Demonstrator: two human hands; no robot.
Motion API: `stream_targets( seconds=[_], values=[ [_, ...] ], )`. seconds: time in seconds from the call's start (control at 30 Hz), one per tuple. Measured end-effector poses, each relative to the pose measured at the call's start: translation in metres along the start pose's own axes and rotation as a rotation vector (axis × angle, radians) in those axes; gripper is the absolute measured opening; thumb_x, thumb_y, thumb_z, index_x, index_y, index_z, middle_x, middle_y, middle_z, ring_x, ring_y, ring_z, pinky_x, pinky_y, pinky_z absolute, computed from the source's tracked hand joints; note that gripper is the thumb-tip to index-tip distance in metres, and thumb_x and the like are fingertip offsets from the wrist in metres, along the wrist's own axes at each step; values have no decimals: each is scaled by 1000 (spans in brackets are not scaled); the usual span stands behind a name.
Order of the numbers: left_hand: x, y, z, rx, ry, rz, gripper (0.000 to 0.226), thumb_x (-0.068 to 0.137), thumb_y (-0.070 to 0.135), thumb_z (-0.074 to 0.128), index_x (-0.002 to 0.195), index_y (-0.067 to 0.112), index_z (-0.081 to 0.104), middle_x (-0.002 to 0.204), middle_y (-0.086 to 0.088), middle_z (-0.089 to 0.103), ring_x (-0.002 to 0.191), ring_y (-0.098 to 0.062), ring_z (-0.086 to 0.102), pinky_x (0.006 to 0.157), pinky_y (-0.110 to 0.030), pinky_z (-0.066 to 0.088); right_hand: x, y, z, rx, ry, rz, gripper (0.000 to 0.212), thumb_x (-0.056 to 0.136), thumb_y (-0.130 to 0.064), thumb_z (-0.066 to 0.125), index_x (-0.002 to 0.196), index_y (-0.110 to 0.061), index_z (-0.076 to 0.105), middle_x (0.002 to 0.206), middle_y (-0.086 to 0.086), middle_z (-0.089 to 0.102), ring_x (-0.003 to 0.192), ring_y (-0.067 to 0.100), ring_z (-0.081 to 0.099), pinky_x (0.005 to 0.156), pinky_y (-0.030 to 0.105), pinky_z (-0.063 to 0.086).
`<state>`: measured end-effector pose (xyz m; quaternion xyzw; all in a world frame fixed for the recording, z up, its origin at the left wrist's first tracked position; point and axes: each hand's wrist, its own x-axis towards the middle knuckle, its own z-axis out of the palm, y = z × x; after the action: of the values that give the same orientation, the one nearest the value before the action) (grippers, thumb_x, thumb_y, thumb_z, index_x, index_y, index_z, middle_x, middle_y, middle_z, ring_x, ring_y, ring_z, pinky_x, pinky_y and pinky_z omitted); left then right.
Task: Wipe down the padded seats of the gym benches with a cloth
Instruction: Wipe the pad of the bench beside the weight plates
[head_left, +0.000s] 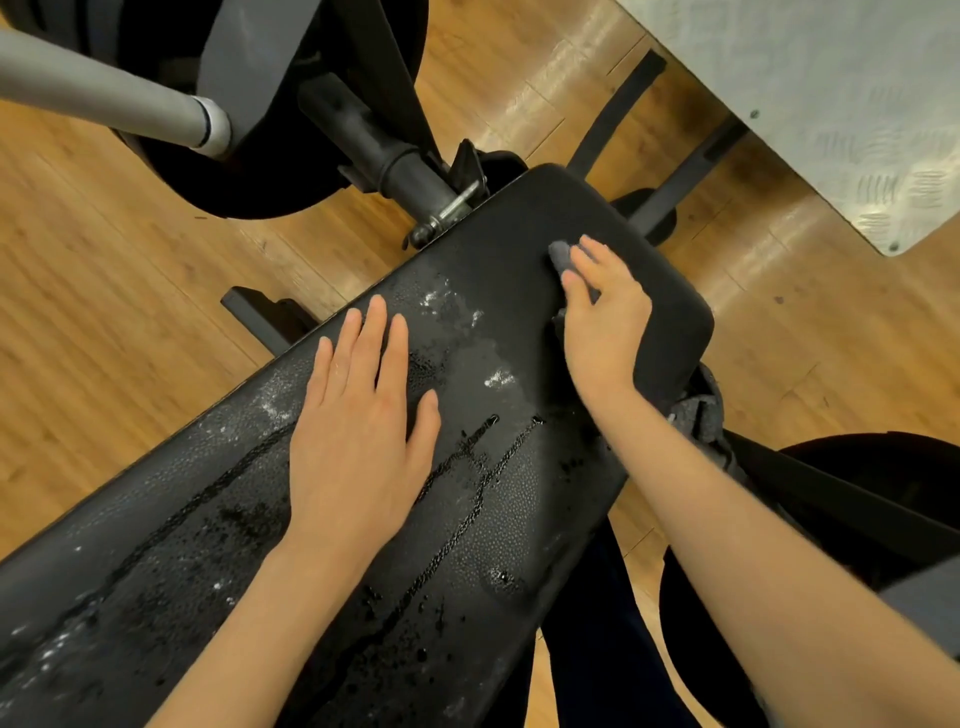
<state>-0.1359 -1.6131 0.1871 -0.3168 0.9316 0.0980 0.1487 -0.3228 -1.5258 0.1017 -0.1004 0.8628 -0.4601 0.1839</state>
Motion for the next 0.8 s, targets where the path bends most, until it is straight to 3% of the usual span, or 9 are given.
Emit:
stream_targets(
  seconds=[0.13, 0.2, 0.33, 0.43, 0.53, 0.6, 0.7, 0.8],
  values=[
    [0, 0, -2, -21, 0, -12, 68, 101, 43, 27, 158, 7, 21, 167, -9, 12, 155, -21, 5, 125, -36, 0, -82, 2, -33, 29, -194, -163, 28, 93, -6, 65, 121, -8, 69, 132, -3, 63, 133, 11, 49, 113, 26, 36],
    [0, 0, -2, -32, 1, -9, 68, 101, 44, 28, 158, 7, 21, 167, -9, 12, 155, -21, 5, 125, -35, -1, -69, 9, -39, -20, -228, -223, 26, 93, -6, 65, 118, -8, 71, 130, -2, 63, 133, 11, 49, 114, 24, 35],
    [1, 1, -2, -33, 14, -11, 68, 101, 44, 28, 157, 8, 22, 167, -8, 13, 155, -20, 5, 125, -35, 0, 14, 22, -25, -67, -20, -23, 29, 93, -4, 62, 122, -6, 67, 135, 5, 60, 135, 19, 47, 114, 27, 33],
    [1, 1, 0, -37, 18, -4, 68, 100, 44, 27, 157, 7, 22, 167, -9, 12, 155, -21, 6, 125, -36, 1, -3, 18, -23, -20, 45, 60, 33, 94, -5, 62, 127, -5, 64, 137, 4, 58, 131, 16, 50, 108, 15, 37],
    [0, 1, -1, -49, 28, -2, 66, 103, 43, 28, 157, 7, 21, 167, -10, 12, 155, -22, 6, 125, -37, 2, -75, 9, -41, 12, -119, -82, 31, 93, -6, 65, 123, -7, 67, 134, -2, 60, 133, 9, 48, 109, 13, 35],
    [0, 1, -2, -59, 28, 7, 62, 106, 39, 31, 158, 6, 21, 167, -10, 11, 155, -22, 5, 125, -37, 1, -78, 15, -50, -63, -184, -170, 29, 92, -4, 65, 121, -8, 69, 132, -2, 61, 133, 9, 47, 107, 8, 31],
    [0, 1, -4, -57, 15, 15, 67, 103, 40, 35, 158, 5, 19, 167, -11, 9, 155, -24, 4, 125, -37, -1, -18, 28, -42, -120, -66, -59, 29, 93, -2, 62, 121, -5, 68, 134, 5, 60, 134, 19, 48, 107, 2, 24],
    [0, 1, -7, 3, -16, 80, 70, 102, 41, 30, 158, 3, 15, 166, -16, 5, 155, -29, 4, 125, -41, 1, -7, 23, -32, -63, 122, 147, 33, 95, -4, 59, 127, -3, 63, 137, 5, 58, 123, 11, 53, 92, -5, 33]
  ],
)
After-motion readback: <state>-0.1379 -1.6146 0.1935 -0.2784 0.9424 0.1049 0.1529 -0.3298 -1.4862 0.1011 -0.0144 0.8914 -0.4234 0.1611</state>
